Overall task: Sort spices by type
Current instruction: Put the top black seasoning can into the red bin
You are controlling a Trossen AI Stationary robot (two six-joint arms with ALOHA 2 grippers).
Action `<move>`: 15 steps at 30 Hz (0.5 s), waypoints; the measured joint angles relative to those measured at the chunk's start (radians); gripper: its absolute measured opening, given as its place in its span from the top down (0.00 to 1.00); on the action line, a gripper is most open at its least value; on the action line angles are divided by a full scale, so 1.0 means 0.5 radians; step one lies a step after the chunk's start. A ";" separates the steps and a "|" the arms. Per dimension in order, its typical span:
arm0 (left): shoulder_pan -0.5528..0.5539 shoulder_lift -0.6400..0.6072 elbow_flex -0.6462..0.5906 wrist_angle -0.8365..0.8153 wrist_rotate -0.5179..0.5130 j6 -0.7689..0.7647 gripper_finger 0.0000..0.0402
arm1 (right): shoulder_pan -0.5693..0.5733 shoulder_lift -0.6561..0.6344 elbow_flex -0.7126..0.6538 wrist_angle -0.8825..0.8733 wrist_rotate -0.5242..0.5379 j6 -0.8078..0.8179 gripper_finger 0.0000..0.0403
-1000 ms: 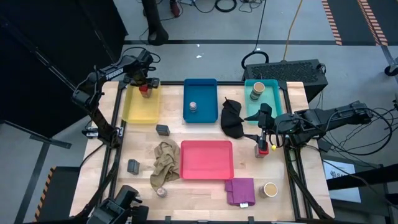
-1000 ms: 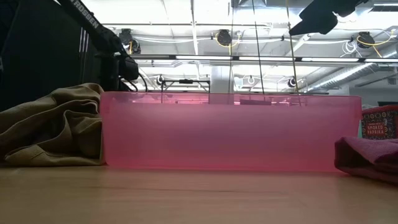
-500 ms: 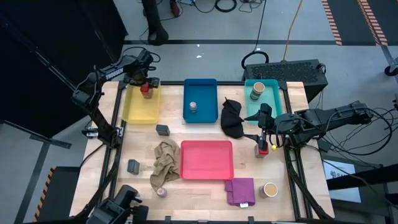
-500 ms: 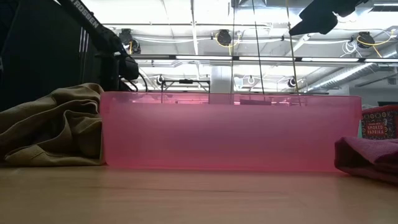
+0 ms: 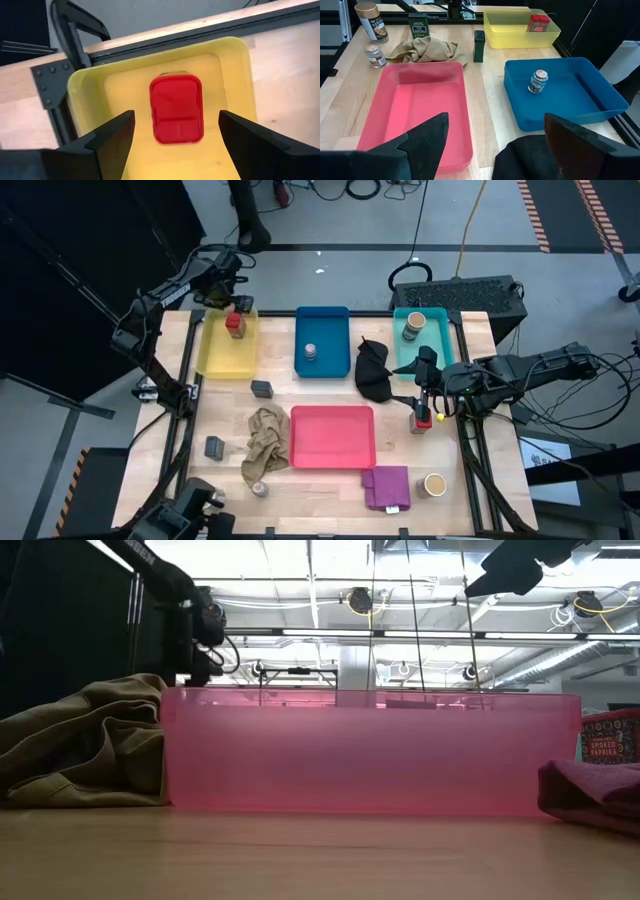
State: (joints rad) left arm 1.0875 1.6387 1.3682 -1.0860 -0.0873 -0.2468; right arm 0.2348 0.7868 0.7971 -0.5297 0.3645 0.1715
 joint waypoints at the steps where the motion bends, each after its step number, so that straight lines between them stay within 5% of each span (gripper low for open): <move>1: -0.018 -0.027 0.001 -0.024 -0.001 0.002 0.27 | 0.000 0.000 0.000 0.000 0.000 0.000 0.23; 7: -0.340 -0.307 0.001 -0.185 -0.001 0.033 0.27 | 0.000 -0.001 0.000 0.001 0.001 -0.008 0.23; 15: -1.231 -0.856 0.002 -0.148 -0.102 -0.227 0.27 | 0.000 0.000 0.000 0.013 0.071 0.005 0.23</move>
State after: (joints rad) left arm 0.4721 1.2109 1.3689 -1.1601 -0.1383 -0.3604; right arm 0.2348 0.7866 0.7971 -0.5234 0.3999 0.1742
